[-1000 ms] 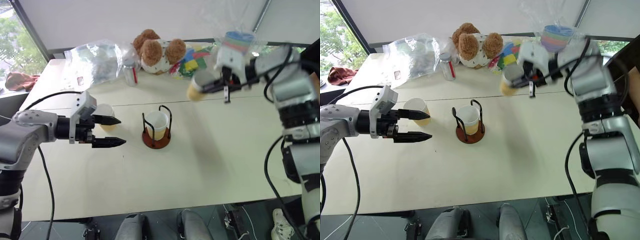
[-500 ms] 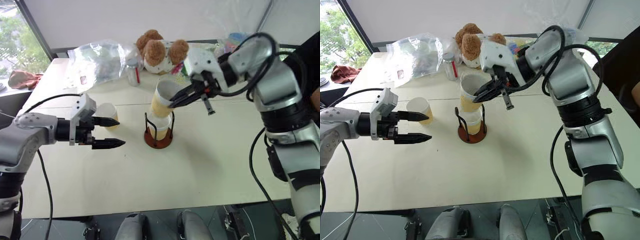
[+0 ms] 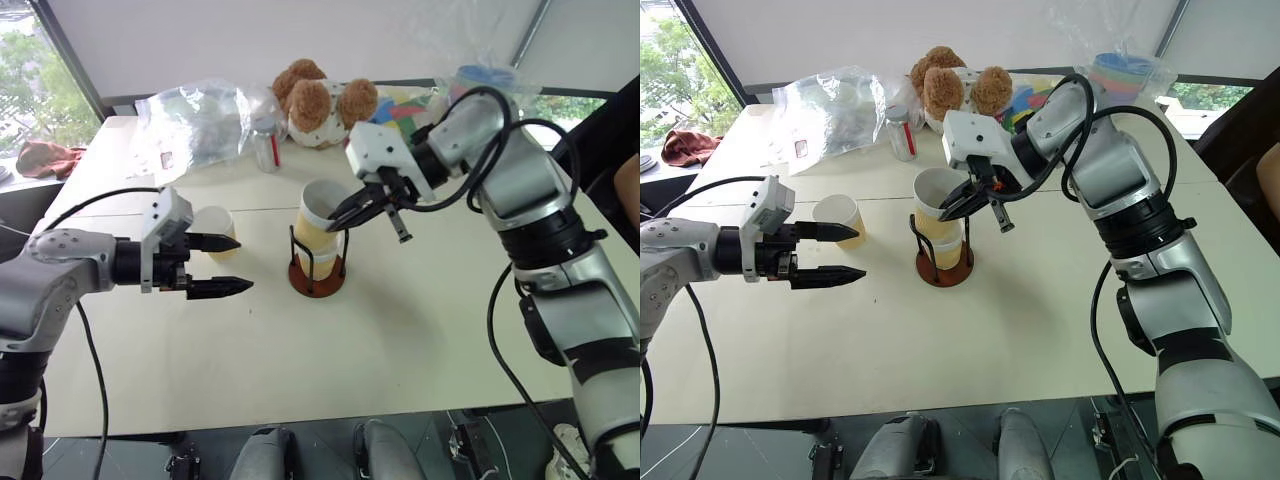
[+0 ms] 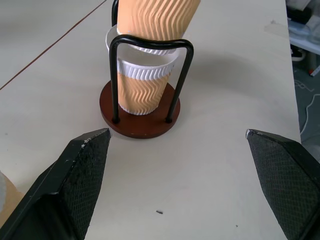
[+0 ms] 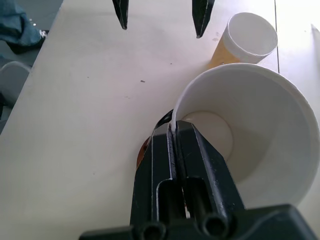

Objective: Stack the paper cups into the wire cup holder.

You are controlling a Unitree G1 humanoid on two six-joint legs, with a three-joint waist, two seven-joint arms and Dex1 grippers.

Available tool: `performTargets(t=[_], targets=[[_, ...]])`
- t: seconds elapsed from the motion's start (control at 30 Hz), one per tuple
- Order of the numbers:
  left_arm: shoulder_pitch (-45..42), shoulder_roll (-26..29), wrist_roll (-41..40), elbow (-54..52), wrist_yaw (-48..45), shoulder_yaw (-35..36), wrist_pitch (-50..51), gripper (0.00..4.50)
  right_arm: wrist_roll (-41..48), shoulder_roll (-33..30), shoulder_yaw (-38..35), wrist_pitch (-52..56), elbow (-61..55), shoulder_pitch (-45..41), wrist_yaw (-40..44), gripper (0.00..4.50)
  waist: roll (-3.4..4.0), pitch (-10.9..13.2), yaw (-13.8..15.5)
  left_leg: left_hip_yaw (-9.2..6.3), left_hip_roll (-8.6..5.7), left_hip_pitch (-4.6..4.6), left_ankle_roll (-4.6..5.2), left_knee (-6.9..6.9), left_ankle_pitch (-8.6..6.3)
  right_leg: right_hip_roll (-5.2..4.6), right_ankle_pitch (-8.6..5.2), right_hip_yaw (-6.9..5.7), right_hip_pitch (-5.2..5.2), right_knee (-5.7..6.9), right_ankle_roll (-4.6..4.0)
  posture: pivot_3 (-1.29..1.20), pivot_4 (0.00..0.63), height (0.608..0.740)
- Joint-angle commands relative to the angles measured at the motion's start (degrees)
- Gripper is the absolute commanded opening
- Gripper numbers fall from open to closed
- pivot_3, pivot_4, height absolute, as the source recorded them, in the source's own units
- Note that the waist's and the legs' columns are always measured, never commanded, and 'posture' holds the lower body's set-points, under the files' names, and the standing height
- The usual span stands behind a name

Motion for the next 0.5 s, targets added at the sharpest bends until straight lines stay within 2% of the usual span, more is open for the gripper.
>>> performTargets(t=[0.03,0.17,0.3,0.4,0.5], targets=[[-0.04,-0.08,-1.11,-1.44,0.24,2.0,-0.08,4.5,-0.25,0.47,-0.49,-0.16,0.19,-0.53,-0.33,1.39,0.0,0.0,0.0,0.01,0.0,0.0,0.0,0.0,0.0,0.0,0.0,0.0,0.0,0.0,0.0,0.0,0.15,0.74],[-0.72,-0.6,-0.55,-0.74,1.06,2.17,-0.89,4.5,-1.34,0.71,-1.04,-1.58,1.65,-1.15,-2.03,3.35,0.0,0.0,-0.01,0.0,0.0,0.0,0.0,0.0,0.0,0.0,0.0,0.0,0.0,0.0,0.0,0.0,0.15,0.74],[-4.5,-1.84,3.27,3.49,4.44,3.17,-5.42,4.5,-0.88,-1.0,-5.58,-1.74,4.53,-4.48,-5.33,3.35,-0.01,0.03,0.11,0.01,-0.01,0.0,-0.01,0.0,0.01,-0.01,0.0,0.0,0.0,0.0,0.0,0.0,0.15,0.74],[-7.04,0.83,8.69,8.78,4.02,2.68,-11.44,4.5,5.91,-2.85,-12.24,8.34,1.58,-5.24,-6.61,3.35,-0.04,0.05,0.08,0.0,-0.01,0.0,-0.04,0.0,0.03,0.0,0.0,-0.01,-0.01,0.0,0.0,0.0,0.15,0.74],[-9.71,3.22,14.43,14.28,0.9,-0.45,-18.92,4.5,15.84,-5.32,-19.26,21.82,-7.66,-1.18,-7.24,3.35,-0.05,0.04,0.2,-0.01,0.01,-0.02,-0.03,-0.1,0.01,0.01,0.0,-0.06,-0.01,0.03,0.0,0.0,0.15,0.74]])
